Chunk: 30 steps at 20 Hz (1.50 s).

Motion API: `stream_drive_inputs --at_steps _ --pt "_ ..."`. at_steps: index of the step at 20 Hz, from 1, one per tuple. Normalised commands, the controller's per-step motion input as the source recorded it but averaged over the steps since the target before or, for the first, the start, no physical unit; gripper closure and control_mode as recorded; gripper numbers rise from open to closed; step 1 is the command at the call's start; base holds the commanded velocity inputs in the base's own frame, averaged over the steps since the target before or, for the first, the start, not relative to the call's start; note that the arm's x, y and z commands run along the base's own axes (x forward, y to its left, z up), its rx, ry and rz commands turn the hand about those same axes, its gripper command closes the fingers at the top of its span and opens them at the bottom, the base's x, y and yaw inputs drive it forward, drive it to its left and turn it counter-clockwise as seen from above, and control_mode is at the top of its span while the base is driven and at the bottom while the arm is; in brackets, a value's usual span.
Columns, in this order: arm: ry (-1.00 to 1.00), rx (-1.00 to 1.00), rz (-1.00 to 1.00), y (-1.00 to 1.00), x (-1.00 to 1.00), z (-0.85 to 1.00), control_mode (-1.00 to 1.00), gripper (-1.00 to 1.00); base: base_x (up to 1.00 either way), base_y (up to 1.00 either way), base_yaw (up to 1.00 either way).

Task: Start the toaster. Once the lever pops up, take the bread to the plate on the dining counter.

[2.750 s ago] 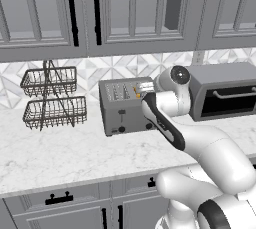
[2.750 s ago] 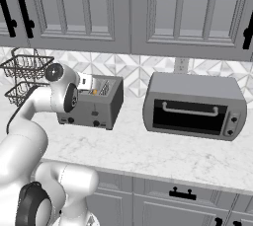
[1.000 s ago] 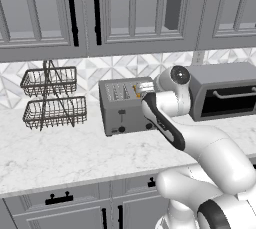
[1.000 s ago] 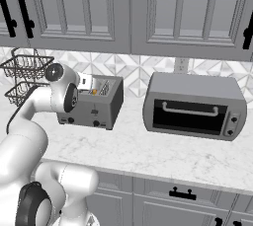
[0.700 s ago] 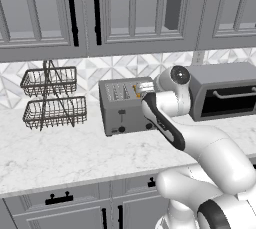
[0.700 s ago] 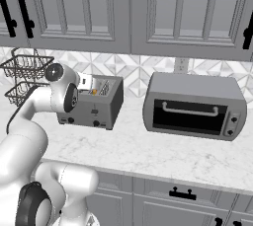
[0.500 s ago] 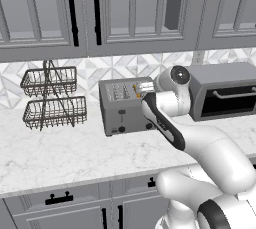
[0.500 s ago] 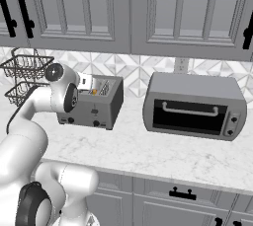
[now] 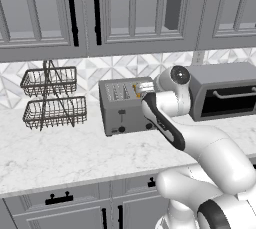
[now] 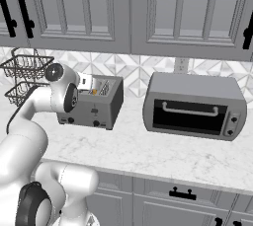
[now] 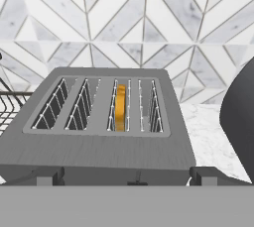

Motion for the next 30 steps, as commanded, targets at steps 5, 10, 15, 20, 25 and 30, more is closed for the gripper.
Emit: stream_drive_inputs --at_steps 5,10,15,20,25,30 --pt "0.00 0.00 0.00 0.00 0.00 0.00 -1.00 -1.00 0.00 0.00 0.00" --pt "0.00 0.00 0.00 0.00 0.00 0.00 -1.00 -1.00 0.00 0.00 0.00" --pt "0.00 0.00 0.00 0.00 0.00 0.00 -1.00 -1.00 0.00 0.00 0.00" --pt "0.00 0.00 0.00 0.00 0.00 0.00 -1.00 -1.00 0.00 0.00 0.00" --pt "0.00 0.00 0.00 0.00 0.00 0.00 -1.00 -1.00 0.00 0.00 0.00" --pt "0.00 0.00 0.00 0.00 0.00 0.00 -1.00 -1.00 0.00 0.00 0.00"
